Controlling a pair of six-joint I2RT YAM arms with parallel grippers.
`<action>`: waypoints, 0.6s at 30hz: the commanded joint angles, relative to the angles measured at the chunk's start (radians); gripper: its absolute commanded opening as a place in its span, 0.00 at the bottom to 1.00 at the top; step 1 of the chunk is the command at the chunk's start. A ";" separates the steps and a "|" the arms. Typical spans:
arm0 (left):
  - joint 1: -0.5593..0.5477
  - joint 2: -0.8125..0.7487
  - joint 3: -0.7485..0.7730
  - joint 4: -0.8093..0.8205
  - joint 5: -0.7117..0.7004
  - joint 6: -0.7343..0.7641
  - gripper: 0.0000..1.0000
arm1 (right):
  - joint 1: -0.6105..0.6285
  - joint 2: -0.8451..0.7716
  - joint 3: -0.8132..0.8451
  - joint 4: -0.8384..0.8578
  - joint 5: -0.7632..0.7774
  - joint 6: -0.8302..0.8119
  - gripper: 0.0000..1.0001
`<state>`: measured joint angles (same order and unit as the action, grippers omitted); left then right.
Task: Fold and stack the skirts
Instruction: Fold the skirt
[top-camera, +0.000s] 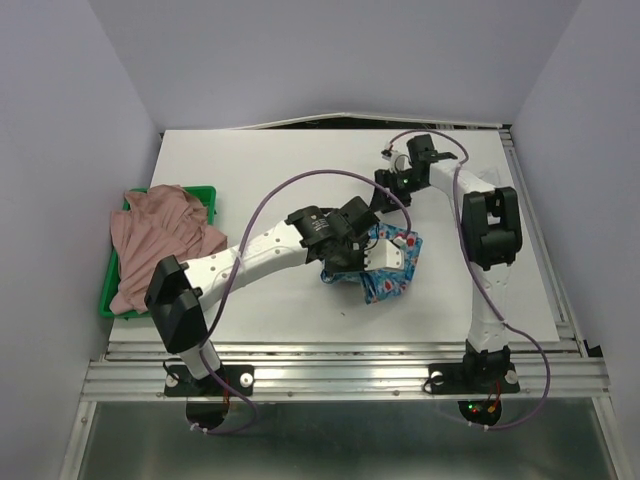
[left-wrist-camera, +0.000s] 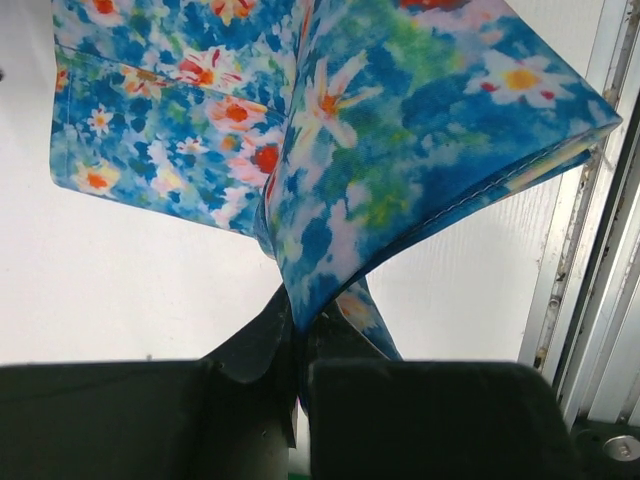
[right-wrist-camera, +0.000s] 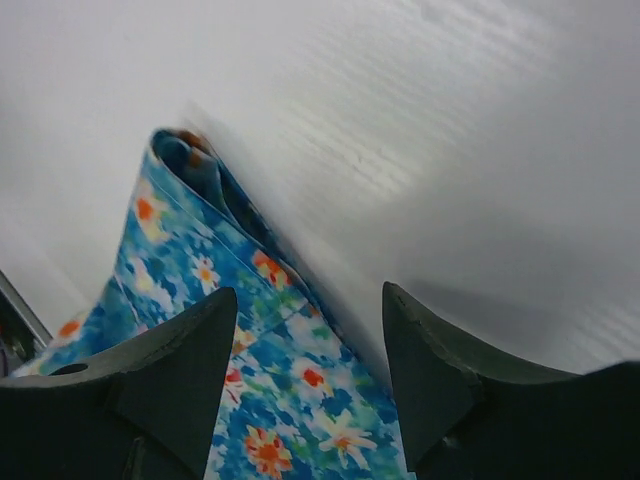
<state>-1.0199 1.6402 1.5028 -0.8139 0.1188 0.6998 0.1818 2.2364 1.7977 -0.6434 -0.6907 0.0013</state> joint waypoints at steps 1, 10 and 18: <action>-0.008 0.000 0.010 -0.008 -0.010 0.021 0.00 | 0.030 0.002 -0.049 -0.102 0.103 -0.130 0.64; -0.006 0.018 0.059 0.010 -0.060 0.055 0.00 | 0.051 0.039 -0.127 -0.150 -0.098 -0.136 0.36; 0.007 0.102 0.122 0.035 -0.091 0.093 0.00 | 0.091 -0.001 -0.181 -0.134 -0.176 -0.130 0.31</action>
<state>-1.0199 1.7309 1.5665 -0.8028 0.0486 0.7547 0.2363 2.2490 1.6527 -0.7532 -0.8307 -0.1116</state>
